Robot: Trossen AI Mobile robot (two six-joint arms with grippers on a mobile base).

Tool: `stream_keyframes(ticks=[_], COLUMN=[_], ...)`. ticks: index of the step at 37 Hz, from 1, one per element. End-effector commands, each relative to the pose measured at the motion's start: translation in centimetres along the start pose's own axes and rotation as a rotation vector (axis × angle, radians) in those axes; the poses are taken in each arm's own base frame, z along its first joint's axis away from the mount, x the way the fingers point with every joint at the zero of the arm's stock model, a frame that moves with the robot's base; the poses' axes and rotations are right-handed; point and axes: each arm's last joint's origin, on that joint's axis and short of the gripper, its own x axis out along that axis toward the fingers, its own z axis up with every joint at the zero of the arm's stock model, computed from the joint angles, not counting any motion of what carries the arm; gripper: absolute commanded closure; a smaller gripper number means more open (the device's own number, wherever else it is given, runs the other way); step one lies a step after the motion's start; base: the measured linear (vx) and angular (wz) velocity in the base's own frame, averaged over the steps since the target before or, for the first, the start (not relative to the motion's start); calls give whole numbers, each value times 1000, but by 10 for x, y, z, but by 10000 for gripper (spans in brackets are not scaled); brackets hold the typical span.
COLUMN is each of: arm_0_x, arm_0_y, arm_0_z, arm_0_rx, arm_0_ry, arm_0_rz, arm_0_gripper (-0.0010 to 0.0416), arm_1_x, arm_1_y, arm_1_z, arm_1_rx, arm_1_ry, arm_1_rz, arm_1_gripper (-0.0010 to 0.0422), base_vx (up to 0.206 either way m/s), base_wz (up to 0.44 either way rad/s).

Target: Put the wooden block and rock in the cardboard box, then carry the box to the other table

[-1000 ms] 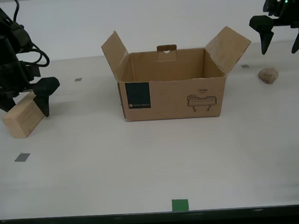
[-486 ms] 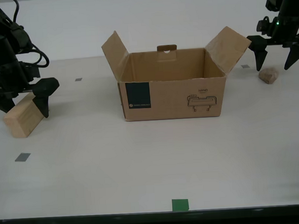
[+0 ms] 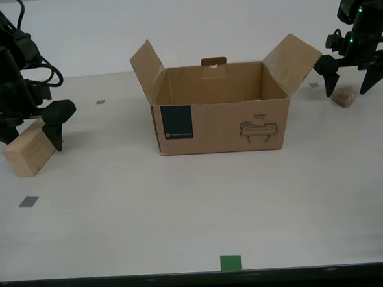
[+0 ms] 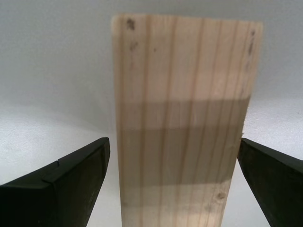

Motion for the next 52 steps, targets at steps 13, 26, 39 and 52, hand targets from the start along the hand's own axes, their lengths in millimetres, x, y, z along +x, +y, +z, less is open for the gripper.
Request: stream_keyframes(ticks=[13, 26, 39, 52], arm_0_x=[1, 16, 19, 19], arm_0_y=[0, 1, 1, 1], arm_0_z=[1, -13, -15, -15], arm_0_rx=[-18, -18, -21, -21], arm_0_ry=[-13, 32, 27, 27], arm_0_rz=[-8, -3, -3, -3], arm_0_gripper=[7, 7, 7, 7], arm_1_x=[0, 0, 1, 9], arm_1_y=[0, 0, 0, -1], arm_1_z=[0, 0, -1, -9], arm_1_rx=[-4, -6, -10, -21], arm_1_ry=[1, 0, 13, 27], arm_1_rz=[1, 1, 0, -1], arm_1_gripper=[48, 48, 48, 48], base_vx=[0, 0, 0, 0], base_wz=[0, 0, 0, 0])
